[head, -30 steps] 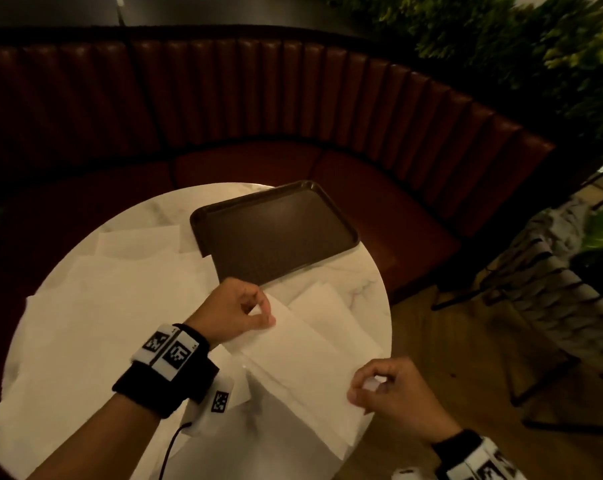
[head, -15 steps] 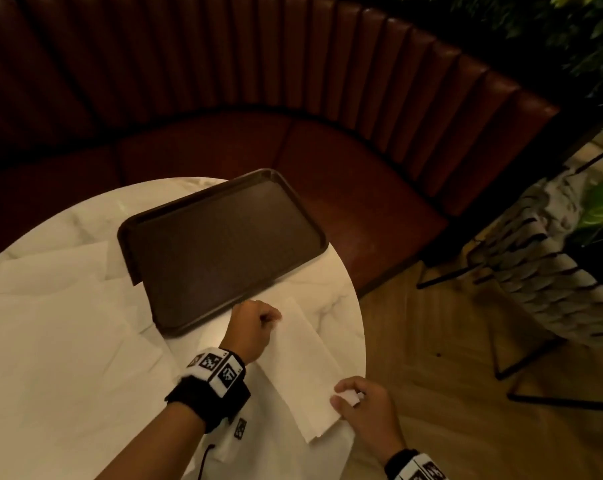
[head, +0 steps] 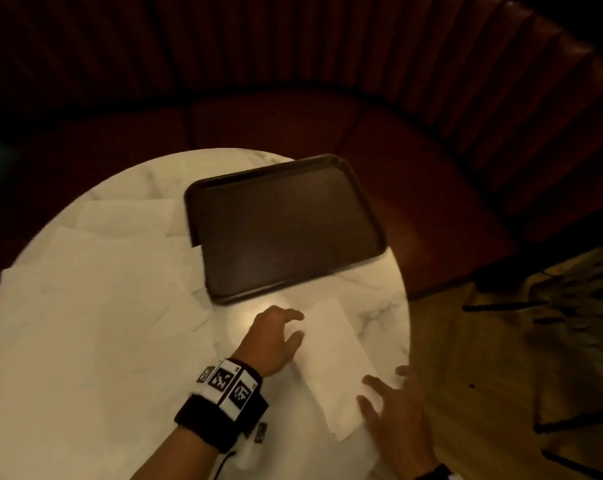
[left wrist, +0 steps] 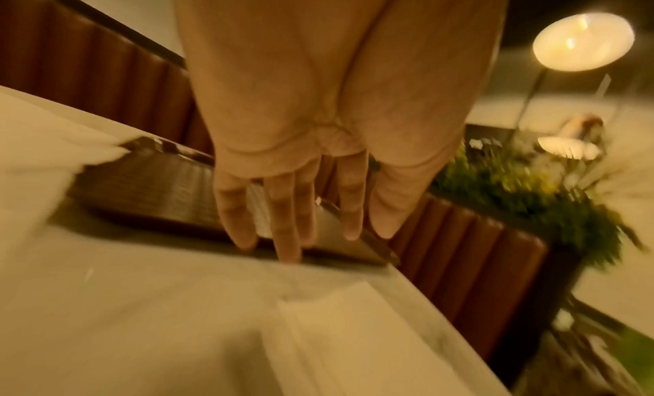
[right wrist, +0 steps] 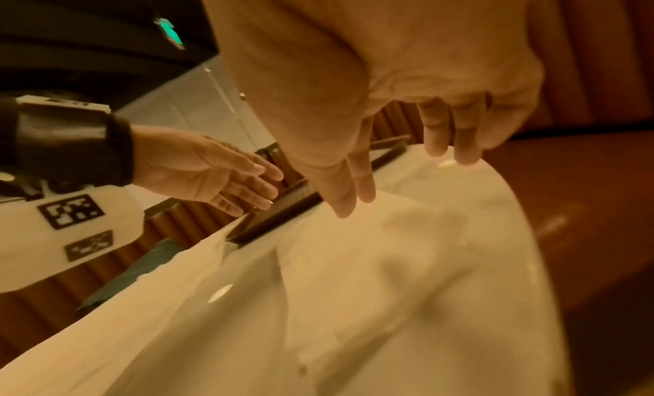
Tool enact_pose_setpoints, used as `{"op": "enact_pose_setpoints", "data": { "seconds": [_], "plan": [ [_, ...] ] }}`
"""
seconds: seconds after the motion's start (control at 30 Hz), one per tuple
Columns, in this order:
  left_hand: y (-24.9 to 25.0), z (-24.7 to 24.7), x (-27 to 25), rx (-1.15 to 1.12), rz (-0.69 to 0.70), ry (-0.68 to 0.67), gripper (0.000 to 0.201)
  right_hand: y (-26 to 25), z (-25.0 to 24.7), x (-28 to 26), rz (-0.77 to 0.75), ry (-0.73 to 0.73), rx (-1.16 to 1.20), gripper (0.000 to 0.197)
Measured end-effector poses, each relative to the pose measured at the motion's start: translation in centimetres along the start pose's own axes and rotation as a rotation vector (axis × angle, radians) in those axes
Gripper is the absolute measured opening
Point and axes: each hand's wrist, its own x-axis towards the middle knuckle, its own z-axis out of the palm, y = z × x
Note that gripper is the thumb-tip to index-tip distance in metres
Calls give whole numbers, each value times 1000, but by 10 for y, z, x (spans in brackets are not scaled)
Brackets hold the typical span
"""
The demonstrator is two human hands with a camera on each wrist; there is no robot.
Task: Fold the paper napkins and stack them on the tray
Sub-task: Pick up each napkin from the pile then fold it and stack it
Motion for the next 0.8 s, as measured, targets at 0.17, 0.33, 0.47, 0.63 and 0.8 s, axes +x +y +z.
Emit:
{"op": "enact_pose_setpoints", "data": {
  "seconds": [0.17, 0.33, 0.47, 0.63, 0.8],
  "plan": [
    [-79, -33, -93, -211, -199, 26, 24, -69, -17, -4, -197, -41, 64, 28],
    [-171, -55, -186, -295, -413, 108, 15, -189, 19, 4, -455, -186, 183, 32],
    [-227, -59, -244, -382, -528, 240, 11, -293, 61, 10, -622, -233, 158, 45],
    [-272, -50, -287, -470, -607, 311, 18, -376, 102, 23, -325, -296, 86, 82],
    [-305, -45, -305, -559, -659, 382, 30, -407, 108, 47, -21, -293, 143, 105]
  ]
}}
